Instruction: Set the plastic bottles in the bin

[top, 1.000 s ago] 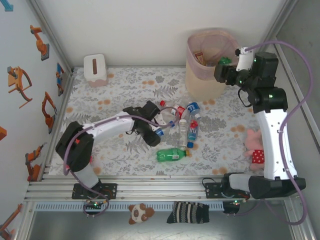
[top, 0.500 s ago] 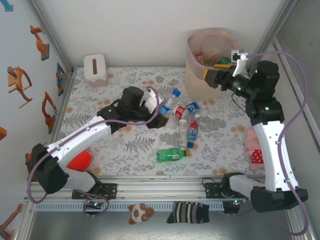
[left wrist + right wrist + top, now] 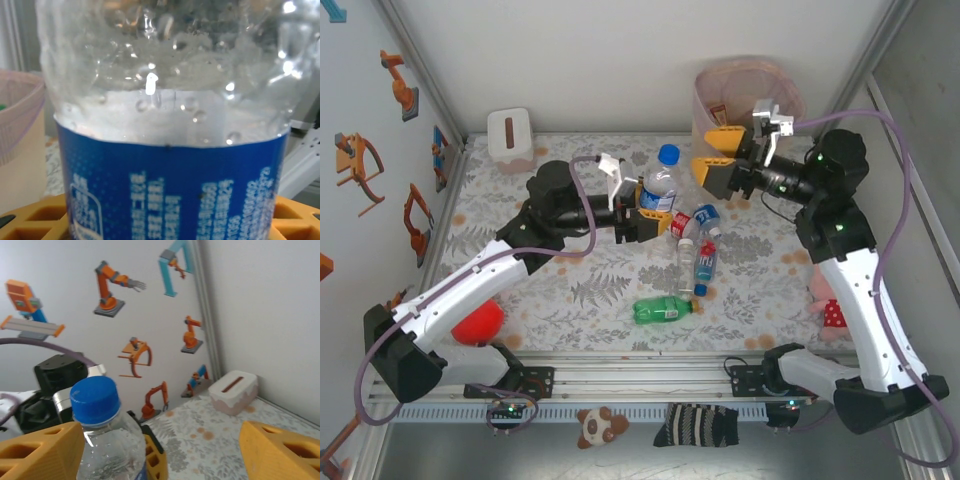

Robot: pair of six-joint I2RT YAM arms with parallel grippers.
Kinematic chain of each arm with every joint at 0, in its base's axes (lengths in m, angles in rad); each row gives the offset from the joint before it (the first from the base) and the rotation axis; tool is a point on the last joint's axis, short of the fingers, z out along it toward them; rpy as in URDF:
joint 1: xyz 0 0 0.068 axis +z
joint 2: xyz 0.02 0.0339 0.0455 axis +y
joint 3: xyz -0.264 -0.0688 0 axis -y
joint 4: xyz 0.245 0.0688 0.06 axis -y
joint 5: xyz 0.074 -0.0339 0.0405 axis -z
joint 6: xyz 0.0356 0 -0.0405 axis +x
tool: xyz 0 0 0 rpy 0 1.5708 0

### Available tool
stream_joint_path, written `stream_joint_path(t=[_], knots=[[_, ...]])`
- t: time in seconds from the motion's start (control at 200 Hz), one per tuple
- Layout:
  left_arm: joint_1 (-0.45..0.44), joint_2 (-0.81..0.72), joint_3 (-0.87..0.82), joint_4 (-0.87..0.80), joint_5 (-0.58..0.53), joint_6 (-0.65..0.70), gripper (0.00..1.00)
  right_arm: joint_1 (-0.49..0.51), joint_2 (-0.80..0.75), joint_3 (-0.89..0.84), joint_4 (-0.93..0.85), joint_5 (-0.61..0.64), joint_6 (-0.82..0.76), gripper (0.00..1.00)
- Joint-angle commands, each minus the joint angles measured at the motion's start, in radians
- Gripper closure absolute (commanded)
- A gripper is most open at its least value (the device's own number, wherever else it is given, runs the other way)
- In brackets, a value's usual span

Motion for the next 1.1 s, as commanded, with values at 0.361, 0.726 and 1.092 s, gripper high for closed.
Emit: stream_joint_path(t=[0.361,0.726,1.092], knots=[[-0.002,-0.027,0.002,0.111,0.124,-0.059,0.44,0.188,0.06,0.04,-0.036,-0.068,-0.147,0.16],[-0.004,-0.019,0.007,0.114,0.133,-0.068,0.43,0.231,0.099,0.053,-0.006,-0.053,-0.113,0.28],[-0.004,-0.028,0.0,0.113,0.109,-0.068,0.38,0.234,0.097,0.069,-0.01,-0.014,-0.089,0.4]])
